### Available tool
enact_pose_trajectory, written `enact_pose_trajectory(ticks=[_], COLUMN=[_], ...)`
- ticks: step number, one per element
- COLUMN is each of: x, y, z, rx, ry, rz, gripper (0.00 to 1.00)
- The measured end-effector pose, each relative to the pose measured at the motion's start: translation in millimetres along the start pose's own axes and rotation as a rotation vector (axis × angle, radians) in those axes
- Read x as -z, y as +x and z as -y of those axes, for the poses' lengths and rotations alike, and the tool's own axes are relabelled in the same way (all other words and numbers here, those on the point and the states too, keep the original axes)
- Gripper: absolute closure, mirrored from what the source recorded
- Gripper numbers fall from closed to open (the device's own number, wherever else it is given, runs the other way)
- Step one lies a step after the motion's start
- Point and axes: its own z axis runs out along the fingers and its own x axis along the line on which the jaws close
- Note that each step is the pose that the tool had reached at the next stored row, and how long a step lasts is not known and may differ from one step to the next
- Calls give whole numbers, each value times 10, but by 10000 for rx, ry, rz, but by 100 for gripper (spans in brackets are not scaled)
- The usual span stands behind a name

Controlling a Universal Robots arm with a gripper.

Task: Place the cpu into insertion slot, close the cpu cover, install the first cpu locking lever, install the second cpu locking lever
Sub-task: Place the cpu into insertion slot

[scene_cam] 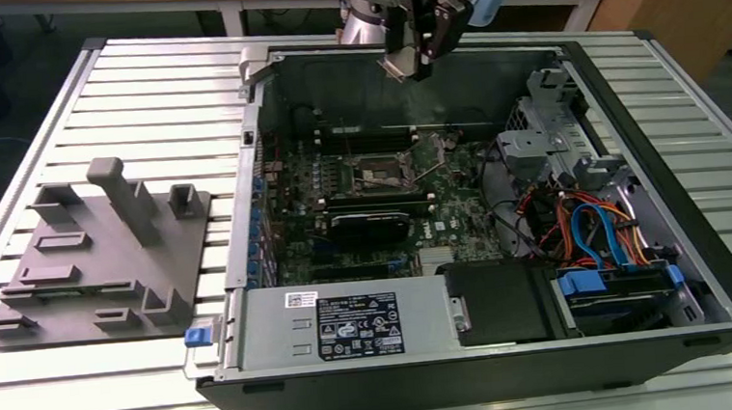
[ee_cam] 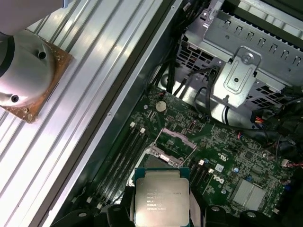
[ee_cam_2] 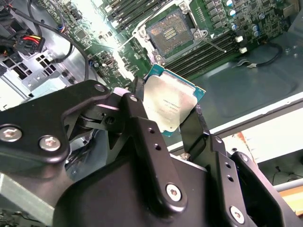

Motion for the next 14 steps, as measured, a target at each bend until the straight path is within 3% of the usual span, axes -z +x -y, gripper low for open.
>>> enact_pose_trajectory(ticks=[14], x=[0], y=[0], z=[0], rx=[-80], ry=[-2], rz=[7], gripper=[46])
